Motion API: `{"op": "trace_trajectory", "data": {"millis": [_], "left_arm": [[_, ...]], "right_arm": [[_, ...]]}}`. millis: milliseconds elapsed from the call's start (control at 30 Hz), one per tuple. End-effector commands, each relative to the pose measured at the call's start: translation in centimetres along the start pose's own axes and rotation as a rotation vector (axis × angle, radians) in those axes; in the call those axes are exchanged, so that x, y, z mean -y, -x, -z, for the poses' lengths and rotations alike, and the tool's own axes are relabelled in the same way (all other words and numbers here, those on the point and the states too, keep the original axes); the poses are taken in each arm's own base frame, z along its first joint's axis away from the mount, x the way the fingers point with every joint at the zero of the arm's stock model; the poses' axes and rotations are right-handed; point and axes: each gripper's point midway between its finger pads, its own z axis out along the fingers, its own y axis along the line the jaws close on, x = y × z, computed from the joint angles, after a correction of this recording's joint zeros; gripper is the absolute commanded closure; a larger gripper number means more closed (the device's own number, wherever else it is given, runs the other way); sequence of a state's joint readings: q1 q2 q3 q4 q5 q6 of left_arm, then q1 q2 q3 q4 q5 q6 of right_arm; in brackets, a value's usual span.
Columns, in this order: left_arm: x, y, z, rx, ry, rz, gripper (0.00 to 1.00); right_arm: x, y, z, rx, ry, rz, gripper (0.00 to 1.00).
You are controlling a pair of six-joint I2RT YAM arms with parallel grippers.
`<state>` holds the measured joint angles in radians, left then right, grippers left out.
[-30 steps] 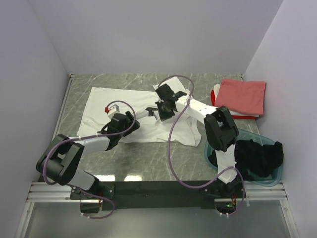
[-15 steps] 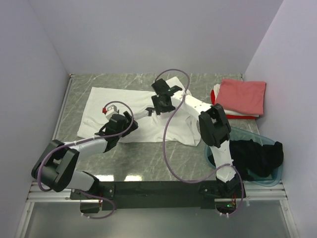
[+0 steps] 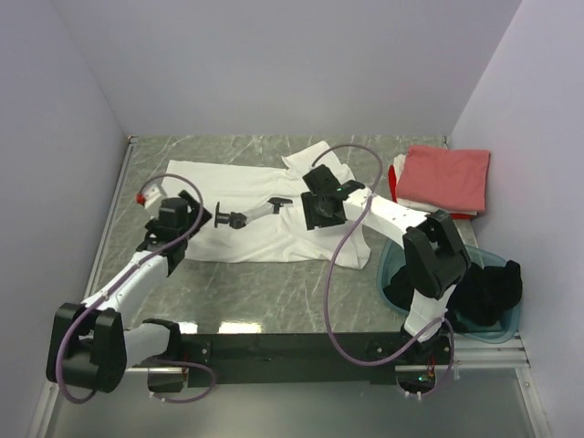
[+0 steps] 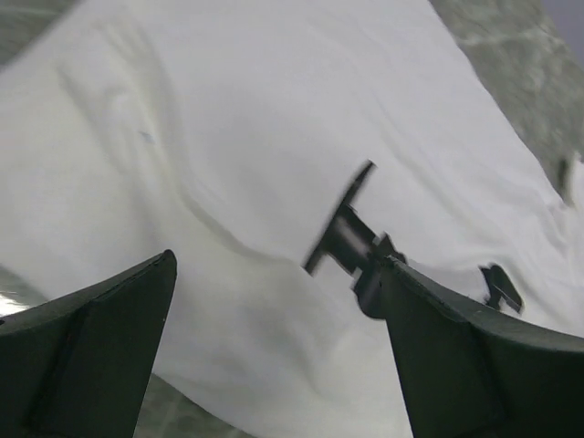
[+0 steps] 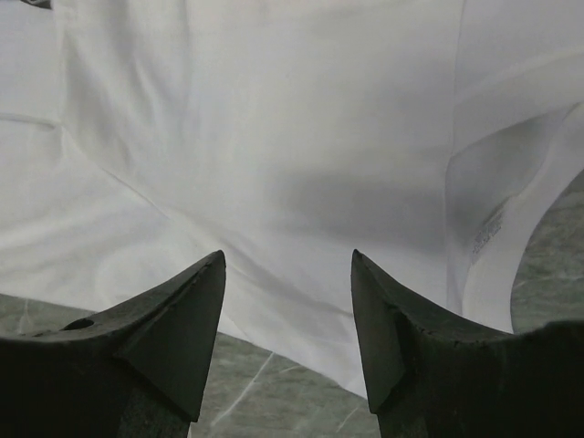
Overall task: Fold and stack the t-shirts
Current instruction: Fold the tshirt
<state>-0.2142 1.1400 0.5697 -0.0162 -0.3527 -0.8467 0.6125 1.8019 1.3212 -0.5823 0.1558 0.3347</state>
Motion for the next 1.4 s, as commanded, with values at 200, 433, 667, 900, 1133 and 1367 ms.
{"op": "trace_trajectory", "data": {"millis": [200,433,667,900,1133,1367], "left_arm": [[-4.6,4.7,-2.4,0.056,0.164,-0.009,0.01],[-6.2,7.2,-4.8,0.075,0.279,-0.029,0.05],[-6.3,6.6,-6.2,0.046,0.289,-0.026,0.17],[-6.9,5.5,-8.1,0.000,0.327,-0.054,0.29],[-7.0,5.0,-9.6,-0.030,0.339,-0.068,0.51],[-6.6,4.9,-9.6,-0.040,0.319,-0.068,0.81]], "right_arm": [[1.0,0.1,1.6,0.093,0.072,-0.098,0.36],[1.0,-0.6,1.3,0.107,0.129,-0.110,0.36],[2.0,-1.0,1.0,0.105,0.146,-0.129,0.36],[2.8,-0.9,1.2,0.124,0.141,-0.147,0.36],[3.3,-1.0,1.3,0.128,0.135,-0.156,0.36],[3.5,-1.3,1.1,0.113,0.144,-0.162,0.36]]}}
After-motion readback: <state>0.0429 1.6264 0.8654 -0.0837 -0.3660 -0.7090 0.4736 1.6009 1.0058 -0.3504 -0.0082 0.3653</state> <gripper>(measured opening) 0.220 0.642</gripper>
